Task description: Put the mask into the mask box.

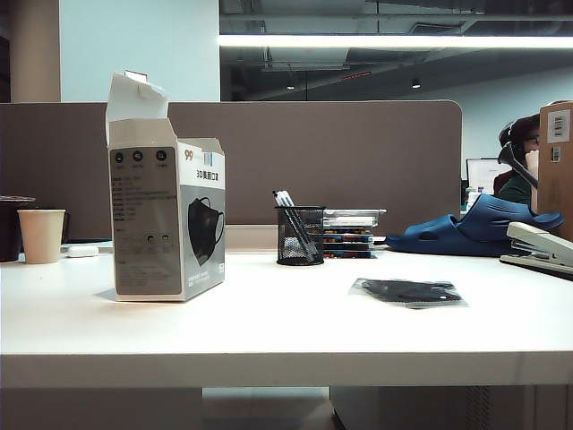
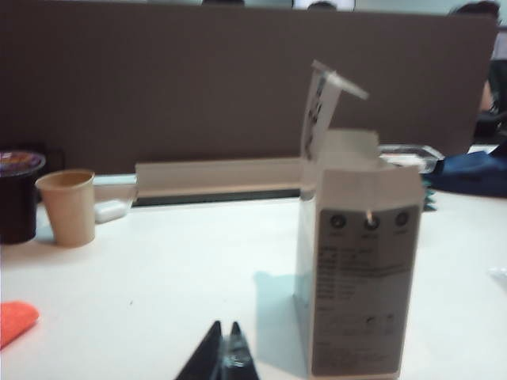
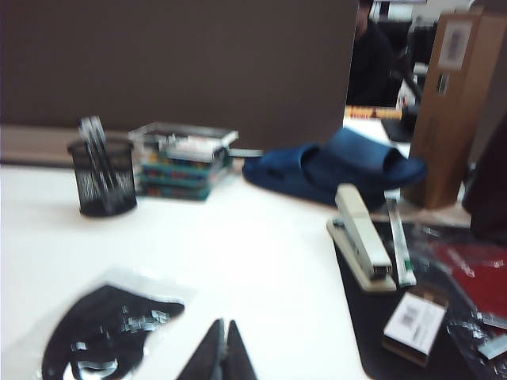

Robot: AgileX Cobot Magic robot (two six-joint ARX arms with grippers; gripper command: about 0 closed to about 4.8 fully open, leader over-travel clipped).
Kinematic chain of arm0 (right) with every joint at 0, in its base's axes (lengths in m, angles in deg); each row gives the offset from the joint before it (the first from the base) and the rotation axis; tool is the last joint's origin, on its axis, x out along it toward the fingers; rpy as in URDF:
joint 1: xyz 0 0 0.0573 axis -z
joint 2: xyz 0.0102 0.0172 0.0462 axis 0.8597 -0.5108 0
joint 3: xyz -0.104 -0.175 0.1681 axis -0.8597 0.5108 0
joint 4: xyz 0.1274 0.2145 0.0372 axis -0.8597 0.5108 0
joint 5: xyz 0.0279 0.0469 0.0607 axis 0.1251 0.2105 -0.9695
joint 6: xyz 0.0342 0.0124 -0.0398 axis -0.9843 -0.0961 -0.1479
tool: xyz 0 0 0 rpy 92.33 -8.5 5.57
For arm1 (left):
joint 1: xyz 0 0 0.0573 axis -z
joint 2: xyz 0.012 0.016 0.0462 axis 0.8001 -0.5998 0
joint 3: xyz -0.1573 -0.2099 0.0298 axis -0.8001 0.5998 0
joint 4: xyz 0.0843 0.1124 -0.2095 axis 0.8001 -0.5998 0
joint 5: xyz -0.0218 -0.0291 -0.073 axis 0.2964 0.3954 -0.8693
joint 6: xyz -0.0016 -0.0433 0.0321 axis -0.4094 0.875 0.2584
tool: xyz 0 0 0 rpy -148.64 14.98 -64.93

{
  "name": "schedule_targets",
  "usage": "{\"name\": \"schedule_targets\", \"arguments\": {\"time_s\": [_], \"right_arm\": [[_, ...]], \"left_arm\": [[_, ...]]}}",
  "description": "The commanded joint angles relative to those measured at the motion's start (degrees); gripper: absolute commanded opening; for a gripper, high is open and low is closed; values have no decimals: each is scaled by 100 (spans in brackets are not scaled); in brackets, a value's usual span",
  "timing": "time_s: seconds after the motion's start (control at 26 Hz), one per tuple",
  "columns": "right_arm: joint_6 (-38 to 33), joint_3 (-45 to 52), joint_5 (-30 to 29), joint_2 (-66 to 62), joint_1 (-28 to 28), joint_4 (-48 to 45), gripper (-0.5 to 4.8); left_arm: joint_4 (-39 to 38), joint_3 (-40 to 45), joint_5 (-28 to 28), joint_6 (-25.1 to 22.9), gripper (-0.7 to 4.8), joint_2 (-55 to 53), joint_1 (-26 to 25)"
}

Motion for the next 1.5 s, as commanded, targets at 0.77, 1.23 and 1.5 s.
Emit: {"name": "schedule_targets", "arguments": {"time_s": [0.77, 1.23, 1.5], "right_arm": [[-278, -3615, -232, -417, -11, 3936, -6], [-435, -5939, -1270, -3088, -20, 5654, -6], [-732, -6266, -1405, -4334, -22, 5482, -5]], "left_arm": [[-1956, -2216, -1755, -46, -6, -83, -9], [-3272, -3633, -2256, -796, -6, -1864, -9], [-3047, -3871, -2277, -1019, 0, -2706, -7]]}}
